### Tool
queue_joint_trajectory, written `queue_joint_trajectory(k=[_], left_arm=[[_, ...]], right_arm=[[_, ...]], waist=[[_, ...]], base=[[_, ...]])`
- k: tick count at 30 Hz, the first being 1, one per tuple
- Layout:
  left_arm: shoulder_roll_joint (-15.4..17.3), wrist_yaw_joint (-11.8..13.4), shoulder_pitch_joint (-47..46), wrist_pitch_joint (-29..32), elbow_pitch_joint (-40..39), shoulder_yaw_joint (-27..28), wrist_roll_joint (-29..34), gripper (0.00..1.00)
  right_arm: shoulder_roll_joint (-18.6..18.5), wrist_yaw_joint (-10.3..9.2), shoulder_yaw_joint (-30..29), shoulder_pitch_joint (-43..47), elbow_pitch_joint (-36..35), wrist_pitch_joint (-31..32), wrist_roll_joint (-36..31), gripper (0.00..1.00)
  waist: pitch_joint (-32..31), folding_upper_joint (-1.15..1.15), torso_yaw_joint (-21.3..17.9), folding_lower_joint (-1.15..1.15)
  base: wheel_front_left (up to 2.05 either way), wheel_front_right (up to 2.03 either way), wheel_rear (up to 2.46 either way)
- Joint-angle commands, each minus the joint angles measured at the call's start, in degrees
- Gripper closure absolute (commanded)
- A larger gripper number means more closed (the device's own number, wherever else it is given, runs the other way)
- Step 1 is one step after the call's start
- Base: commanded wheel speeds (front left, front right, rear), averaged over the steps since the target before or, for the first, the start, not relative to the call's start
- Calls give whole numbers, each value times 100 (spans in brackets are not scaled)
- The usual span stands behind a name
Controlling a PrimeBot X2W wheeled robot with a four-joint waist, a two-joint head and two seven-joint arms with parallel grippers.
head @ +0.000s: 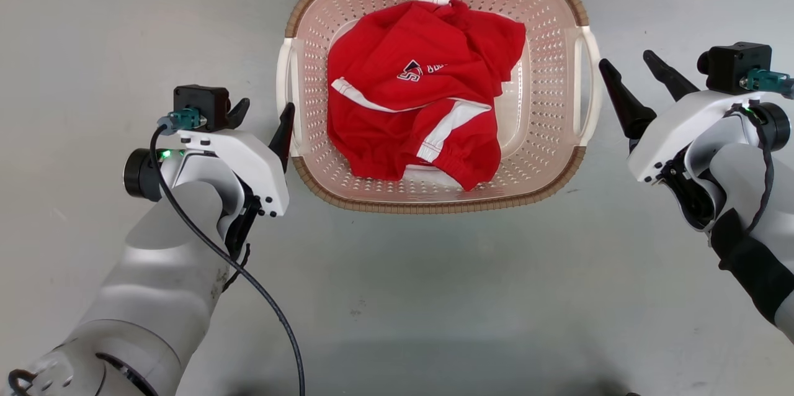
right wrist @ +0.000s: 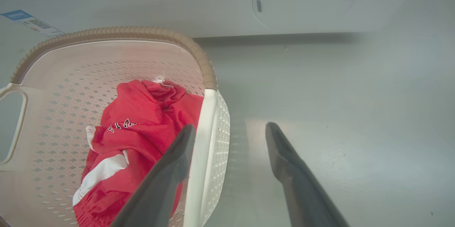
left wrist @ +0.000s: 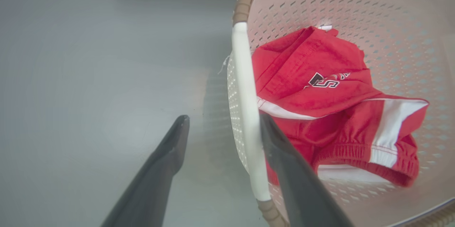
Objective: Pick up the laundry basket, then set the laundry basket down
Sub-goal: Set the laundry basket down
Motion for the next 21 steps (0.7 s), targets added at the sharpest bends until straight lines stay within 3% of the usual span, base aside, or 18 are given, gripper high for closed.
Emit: queue_joint_trajectory(k=[1, 21], left_arm=[[219, -9, 180, -60, 34, 110, 24, 0], [414, -10, 691, -60, -141, 498, 67, 0]], right_arm=[[-12, -21, 12, 276, -4, -82, 40, 0], [-66, -21, -219, 534, -54, -82, -182, 0]], waist=[[-68, 0, -14, 0], [-1101, 0, 0, 0]], base=[[0, 0, 0], [0, 0, 0]])
